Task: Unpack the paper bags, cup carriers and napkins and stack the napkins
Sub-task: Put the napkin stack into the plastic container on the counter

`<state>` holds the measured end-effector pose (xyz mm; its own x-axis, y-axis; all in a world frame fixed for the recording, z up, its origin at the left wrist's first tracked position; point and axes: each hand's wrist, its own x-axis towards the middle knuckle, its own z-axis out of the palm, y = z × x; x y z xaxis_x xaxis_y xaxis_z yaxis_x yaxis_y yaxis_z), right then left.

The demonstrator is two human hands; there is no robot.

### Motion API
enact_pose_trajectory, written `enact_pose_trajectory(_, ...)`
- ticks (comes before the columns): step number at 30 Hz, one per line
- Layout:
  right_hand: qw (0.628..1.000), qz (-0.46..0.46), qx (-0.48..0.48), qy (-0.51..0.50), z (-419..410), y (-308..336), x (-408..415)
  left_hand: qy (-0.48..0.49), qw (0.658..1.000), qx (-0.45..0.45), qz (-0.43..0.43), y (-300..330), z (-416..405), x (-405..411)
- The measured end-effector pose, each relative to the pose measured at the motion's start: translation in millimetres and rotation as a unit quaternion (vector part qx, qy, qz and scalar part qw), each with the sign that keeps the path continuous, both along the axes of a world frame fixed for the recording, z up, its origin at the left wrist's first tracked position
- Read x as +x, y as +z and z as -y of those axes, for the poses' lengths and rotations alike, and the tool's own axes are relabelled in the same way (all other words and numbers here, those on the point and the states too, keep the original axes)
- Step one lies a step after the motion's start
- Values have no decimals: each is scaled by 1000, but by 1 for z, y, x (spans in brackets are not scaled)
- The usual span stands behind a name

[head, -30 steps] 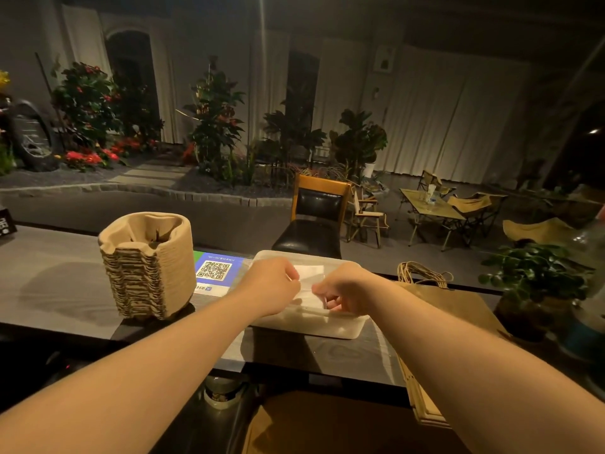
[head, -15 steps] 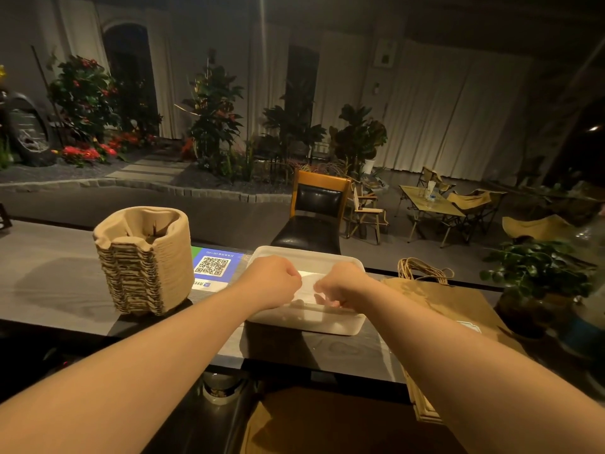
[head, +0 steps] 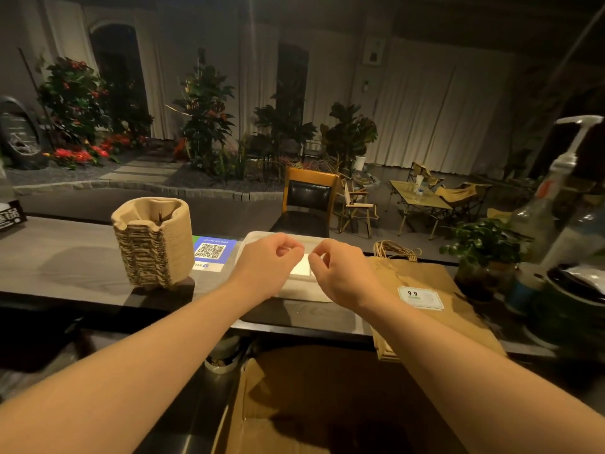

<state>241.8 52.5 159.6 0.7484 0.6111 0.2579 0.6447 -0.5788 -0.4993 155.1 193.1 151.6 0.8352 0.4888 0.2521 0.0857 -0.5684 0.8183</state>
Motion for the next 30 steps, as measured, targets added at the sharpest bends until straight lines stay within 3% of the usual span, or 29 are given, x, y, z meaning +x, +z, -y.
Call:
enact_pose_trajectory(6, 999, 7, 21, 32, 80, 3, -64, 0, 998, -1, 70, -2, 59, -74)
enact_pose_trajectory(13, 999, 5, 17, 51, 171, -34, -146, -28, 998, -15, 51, -49, 136, -156)
enact_pose_trajectory(20, 998, 14, 1, 62, 247, -129, -201, -34, 998, 34, 51, -147, 217, -216)
enact_pose_trajectory(26, 992, 21, 99, 71, 315, -222, -222, -44, 994, 56, 84, -234, 274, -240)
enact_pose_trajectory(30, 989, -59, 136, 31, 341, -276, -230, -80, 980, 153, 94, -289, 300, -247)
